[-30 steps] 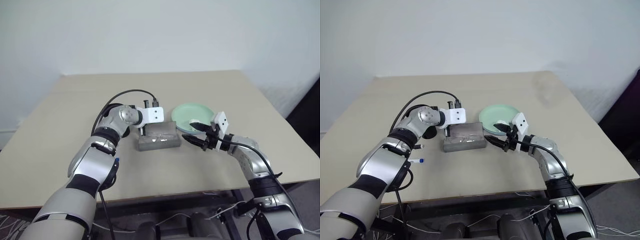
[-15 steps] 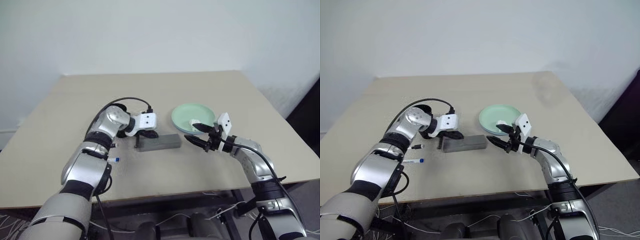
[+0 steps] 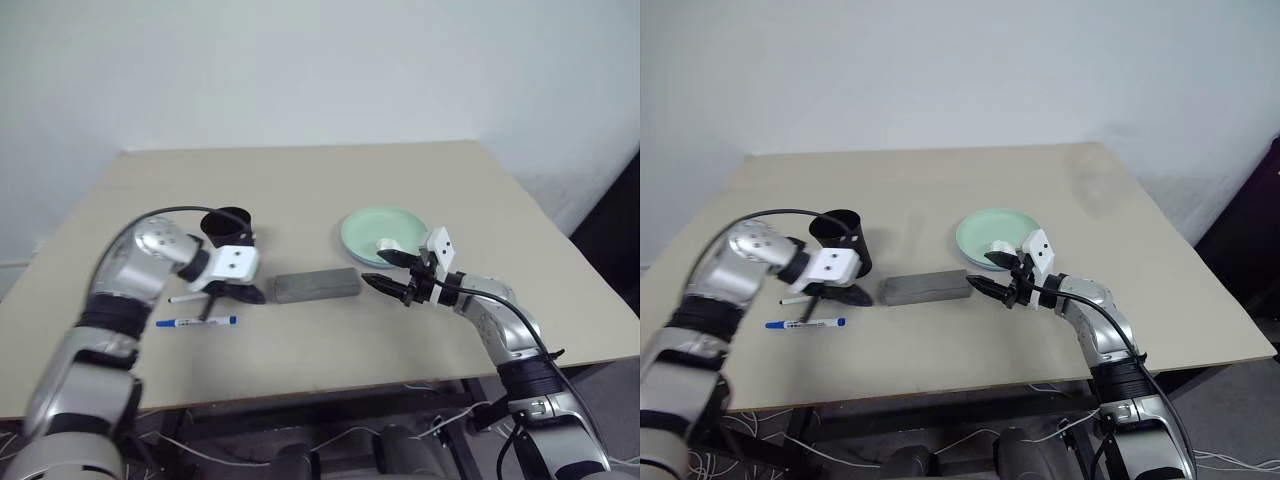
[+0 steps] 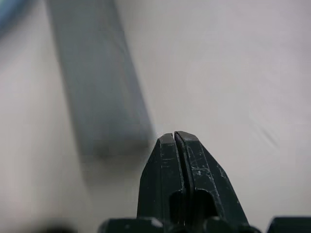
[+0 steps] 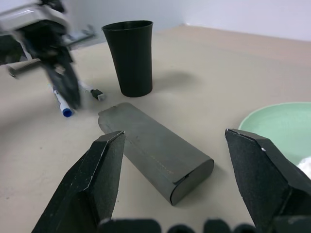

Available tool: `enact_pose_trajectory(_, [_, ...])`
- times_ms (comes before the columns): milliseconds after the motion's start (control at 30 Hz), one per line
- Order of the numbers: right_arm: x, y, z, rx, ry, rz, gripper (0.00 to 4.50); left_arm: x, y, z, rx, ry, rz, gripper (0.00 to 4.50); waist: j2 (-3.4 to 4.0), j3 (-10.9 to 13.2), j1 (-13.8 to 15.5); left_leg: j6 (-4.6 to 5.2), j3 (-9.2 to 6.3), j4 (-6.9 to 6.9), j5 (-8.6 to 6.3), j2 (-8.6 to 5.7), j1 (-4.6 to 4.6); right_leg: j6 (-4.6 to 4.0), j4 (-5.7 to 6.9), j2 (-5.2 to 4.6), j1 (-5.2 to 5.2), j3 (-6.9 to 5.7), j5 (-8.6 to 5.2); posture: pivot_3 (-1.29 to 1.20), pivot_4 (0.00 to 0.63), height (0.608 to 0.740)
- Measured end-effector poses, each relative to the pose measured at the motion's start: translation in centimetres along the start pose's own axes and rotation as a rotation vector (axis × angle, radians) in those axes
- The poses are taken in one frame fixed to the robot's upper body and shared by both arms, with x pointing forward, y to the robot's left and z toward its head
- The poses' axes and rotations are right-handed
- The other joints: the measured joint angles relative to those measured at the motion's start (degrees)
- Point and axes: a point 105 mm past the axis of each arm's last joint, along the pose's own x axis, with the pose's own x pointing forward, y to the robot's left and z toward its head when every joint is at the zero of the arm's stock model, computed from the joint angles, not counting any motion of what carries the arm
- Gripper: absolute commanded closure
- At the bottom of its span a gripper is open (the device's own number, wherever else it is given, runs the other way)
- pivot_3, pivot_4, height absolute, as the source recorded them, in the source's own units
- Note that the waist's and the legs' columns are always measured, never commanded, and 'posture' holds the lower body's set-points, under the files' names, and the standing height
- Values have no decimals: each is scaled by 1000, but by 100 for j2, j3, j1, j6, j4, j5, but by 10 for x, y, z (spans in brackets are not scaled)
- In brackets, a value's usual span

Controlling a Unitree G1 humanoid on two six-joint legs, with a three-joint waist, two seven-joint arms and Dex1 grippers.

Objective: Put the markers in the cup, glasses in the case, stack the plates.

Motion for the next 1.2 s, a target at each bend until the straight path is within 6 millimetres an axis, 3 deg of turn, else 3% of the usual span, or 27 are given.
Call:
enact_pose_trajectory(167, [8,3,5,-9,-7,29,908,-12,-11,-14,-33,82,-33,2355,0,0,50,0,-6,12,0,-2,0,-13,-6,-4,12,-10,-8,0,0,737])
enact_pose_trajectory(533, [13,4,5,-2,-1,46,908,-8,-22,-60,-99,236,-72,2355,0,0,54,0,-4,4,0,-2,-5,-5,-3,-3,3,-15,-3,0,0,737])
enact_pose_trajectory(867, [13,6,1,10,15,52,908,6,-18,-64,-61,245,-63,2355,34,-17,68,14,-5,12,9,-6,22,-15,-1,-6,38,-13,-9,0,0,737])
enact_pose_trajectory(967, [12,6,1,11,19,51,908,7,-18,-65,-68,248,-73,2933,41,-21,66,21,-4,15,14,-7,25,-16,-1,-6,42,-10,-9,0,0,737])
enact_pose_trajectory(1100, [11,6,0,12,22,49,908,8,-20,-64,-71,241,-87,4257,45,-23,68,35,-6,15,23,-6,21,-16,2,-8,46,-10,-9,0,0,737])
enact_pose_trajectory(1200, [10,7,-1,13,23,49,908,11,-20,-57,-83,170,-71,4428,44,-22,67,36,-7,16,23,-5,16,-16,1,-8,41,-11,-9,0,0,737])
